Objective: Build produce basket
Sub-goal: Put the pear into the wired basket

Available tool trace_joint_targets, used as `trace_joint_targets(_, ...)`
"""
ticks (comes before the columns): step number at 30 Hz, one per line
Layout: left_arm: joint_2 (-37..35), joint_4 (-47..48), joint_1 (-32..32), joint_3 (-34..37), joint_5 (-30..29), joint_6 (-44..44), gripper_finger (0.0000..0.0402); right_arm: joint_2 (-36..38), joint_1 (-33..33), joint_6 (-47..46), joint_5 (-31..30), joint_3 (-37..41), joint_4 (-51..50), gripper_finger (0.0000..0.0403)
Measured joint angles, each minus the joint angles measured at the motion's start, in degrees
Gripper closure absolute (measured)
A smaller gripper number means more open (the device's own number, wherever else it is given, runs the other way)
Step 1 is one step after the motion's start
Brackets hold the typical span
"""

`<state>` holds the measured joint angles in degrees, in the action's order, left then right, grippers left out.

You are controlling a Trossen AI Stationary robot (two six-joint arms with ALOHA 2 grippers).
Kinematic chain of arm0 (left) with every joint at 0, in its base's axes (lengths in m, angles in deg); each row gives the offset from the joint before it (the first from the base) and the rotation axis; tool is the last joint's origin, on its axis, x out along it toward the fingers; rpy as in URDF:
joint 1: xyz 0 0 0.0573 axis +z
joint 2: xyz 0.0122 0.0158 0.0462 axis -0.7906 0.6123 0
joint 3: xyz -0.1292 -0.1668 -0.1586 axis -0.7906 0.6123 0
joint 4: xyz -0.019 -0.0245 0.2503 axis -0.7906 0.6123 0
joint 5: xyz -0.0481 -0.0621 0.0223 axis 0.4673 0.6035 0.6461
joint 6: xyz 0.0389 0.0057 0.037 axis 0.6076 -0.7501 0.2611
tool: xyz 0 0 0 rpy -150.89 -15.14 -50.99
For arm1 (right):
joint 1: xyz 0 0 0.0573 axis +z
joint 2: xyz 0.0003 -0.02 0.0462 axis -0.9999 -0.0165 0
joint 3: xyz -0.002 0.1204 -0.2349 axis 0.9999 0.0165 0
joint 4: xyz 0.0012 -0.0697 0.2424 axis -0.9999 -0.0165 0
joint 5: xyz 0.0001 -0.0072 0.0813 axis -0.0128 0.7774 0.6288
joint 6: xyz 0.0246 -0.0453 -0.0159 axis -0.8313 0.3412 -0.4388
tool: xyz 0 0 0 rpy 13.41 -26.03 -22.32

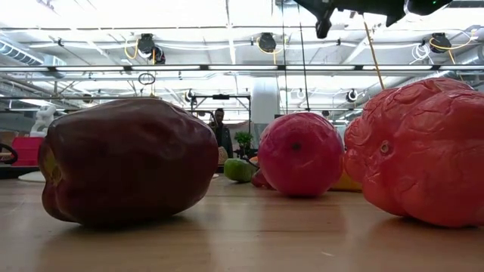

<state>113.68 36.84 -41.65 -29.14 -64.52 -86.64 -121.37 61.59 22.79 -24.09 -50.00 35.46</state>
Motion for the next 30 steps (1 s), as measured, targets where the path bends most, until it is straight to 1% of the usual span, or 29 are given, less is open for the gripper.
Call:
trace_joint_targets(5,0.0,-0.83,-0.02,0.0,0.02,6.81,0.0238,0.0,0.0,-7.17,-0.04,-0.02,0.0,0.0193)
trace_joint_targets(9,-0.01,-0.76,-0.69,0.0,0.82,7.46,0.0238,0.0,0.15,-13.02,-0.1,-0.02,-0.02,0.0193)
trace_joint_targets(14,-0.02,-0.66,-2.2,0.0,1.63,15.44,0.0238,0.0,0.6,-15.06,-1.03,-0.02,-0.14,0.0193)
trace_joint_targets(17,-0.01,-0.24,-2.66,0.0,1.81,17.76,0.0238,0.0,0.59,-15.62,-1.92,-0.07,-1.39,0.0193)
trace_joint_targets(20,-0.01,0.52,-2.62,0.0,1.72,15.81,0.0238,0.0,0.59,-15.98,-2.48,-0.07,-3.21,0.0193)
trace_joint_targets(26,-2.33,6.32,-1.88,0.07,1.33,4.35,0.0238,0.0,0.96,-19.84,-5.07,-0.07,-3.91,0.0193)
trace_joint_targets(30,-6.04,17.85,-1.93,0.06,-0.48,3.58,0.0238,0.0,1.29,-19.42,-6.27,-0.07,-3.91,0.0193)
